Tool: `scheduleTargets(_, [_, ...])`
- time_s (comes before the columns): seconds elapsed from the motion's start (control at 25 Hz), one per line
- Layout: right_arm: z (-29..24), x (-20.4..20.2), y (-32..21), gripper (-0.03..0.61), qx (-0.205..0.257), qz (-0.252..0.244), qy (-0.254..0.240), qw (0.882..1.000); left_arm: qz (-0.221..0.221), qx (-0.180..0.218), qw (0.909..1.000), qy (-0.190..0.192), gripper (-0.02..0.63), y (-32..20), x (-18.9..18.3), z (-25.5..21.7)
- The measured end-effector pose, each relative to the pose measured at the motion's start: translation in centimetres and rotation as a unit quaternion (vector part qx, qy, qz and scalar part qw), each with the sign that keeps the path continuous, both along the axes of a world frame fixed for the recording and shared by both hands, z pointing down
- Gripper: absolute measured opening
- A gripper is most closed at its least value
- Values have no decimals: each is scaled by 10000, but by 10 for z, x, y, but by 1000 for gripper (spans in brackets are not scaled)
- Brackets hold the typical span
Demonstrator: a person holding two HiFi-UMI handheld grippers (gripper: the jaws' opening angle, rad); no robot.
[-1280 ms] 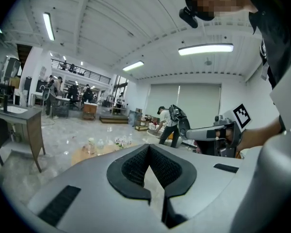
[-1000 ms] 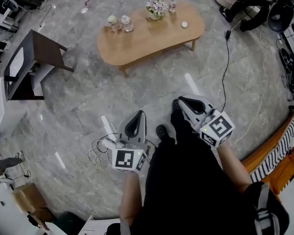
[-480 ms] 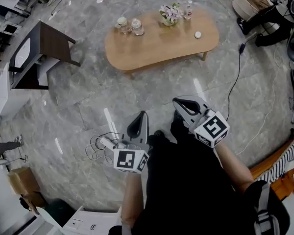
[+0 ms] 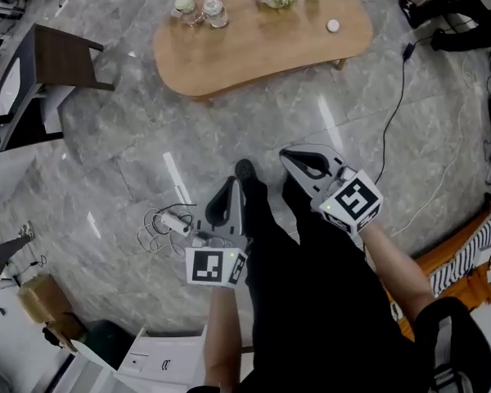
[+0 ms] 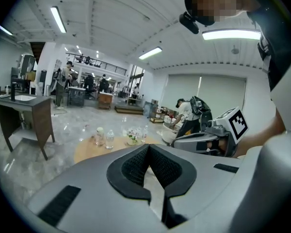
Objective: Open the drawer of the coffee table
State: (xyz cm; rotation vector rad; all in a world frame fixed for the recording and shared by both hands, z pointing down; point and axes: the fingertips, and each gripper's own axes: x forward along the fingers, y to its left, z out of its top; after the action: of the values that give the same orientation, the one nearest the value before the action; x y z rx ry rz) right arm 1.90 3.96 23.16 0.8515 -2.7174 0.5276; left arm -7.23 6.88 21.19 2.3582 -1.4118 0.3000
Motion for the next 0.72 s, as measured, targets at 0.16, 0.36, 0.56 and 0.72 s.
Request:
scheduleTargets(0.16, [33,-10,-11,9,-126,234,14,9996,158,-188,9997,54,11,-17,-13,39])
scheduleTargets(0.36, [89,-23,-33,9,-223,462,264,9983,373,-334,9987,6,11,-45,-35,92])
scheduleTargets(0.56, [148,-38,-54,9,8,416,608,9973,578,-609,9965,-10,11,-62,-56,167])
scheduleTargets(0.72, [207,-43,-65,9,-157,455,694,9964,616,-712,9955,-117,11,-78,-66,223])
